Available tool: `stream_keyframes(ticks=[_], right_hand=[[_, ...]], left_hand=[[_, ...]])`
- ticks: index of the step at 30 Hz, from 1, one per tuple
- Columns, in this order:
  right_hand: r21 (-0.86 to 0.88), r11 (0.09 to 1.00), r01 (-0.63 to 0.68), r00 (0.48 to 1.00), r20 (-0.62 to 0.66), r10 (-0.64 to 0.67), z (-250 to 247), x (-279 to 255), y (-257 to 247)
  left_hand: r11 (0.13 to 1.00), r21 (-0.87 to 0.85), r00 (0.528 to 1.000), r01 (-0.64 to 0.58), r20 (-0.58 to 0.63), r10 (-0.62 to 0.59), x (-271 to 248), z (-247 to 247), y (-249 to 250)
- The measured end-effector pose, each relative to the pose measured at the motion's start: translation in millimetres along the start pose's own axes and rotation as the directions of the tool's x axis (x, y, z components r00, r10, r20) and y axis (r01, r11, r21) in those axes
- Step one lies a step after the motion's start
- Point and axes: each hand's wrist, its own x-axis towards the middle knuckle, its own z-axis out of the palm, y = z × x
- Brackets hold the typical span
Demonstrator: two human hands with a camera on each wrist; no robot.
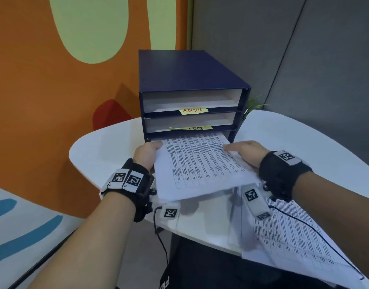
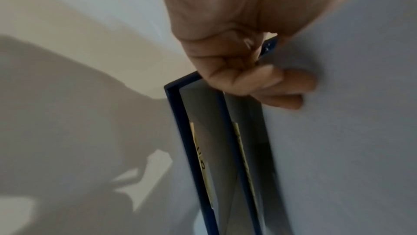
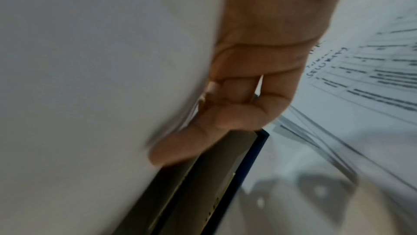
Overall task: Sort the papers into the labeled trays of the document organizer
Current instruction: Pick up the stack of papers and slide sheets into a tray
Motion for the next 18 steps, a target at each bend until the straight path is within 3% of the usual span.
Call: stream_keyframes(ticks=[2, 4, 6, 9, 10, 13, 16, 18], right_hand=[[0.024, 0.999, -0.033, 0.998, 0.052, 0.032, -4.6, -0.1, 5.8], [0.126, 0.991, -0.037, 0.999, 0.001, 0.037, -9.4, -0.8, 9.8], [0.239, 0.970, -0.038, 0.995, -0.076, 0.058, -8.1, 2.6, 9.8], [0.271, 0.962, -0.024, 0.991, -0.123, 0.059, -2.0, 9.7, 2.8], [0.277, 0.960, -0.039, 0.989, -0.126, 0.077, -0.5, 12.5, 0.8], [0.289, 0.949, -0.130, 0.984, -0.080, 0.159, -1.7, 16.0, 3.5], [0.230, 0.961, -0.156, 0.983, -0.059, 0.174, -6.7, 13.8, 14.4], [0.240, 0.960, -0.140, 0.984, -0.077, 0.163, -7.2, 15.2, 18.4]], left_hand=[[0.995, -0.094, 1.000, 0.024, 0.013, -0.023, 2.5, 3.0, 0.2], [0.983, -0.165, 0.994, 0.083, 0.089, -0.069, 1.2, 7.8, 0.0], [0.986, -0.119, 0.974, 0.120, 0.204, -0.094, -3.2, 10.9, -0.8], [0.994, 0.036, 0.943, 0.101, 0.315, -0.107, -8.5, 8.6, -2.3], [0.994, 0.066, 0.945, 0.090, 0.308, -0.106, -7.7, 7.7, -3.6], [0.994, 0.093, 0.988, 0.059, 0.138, -0.072, 2.6, 8.6, -6.5], [0.999, -0.009, 0.998, 0.052, 0.029, -0.052, 7.1, 15.7, -5.3], [0.993, -0.097, 0.997, 0.074, 0.023, -0.073, 5.7, 17.9, -4.0]])
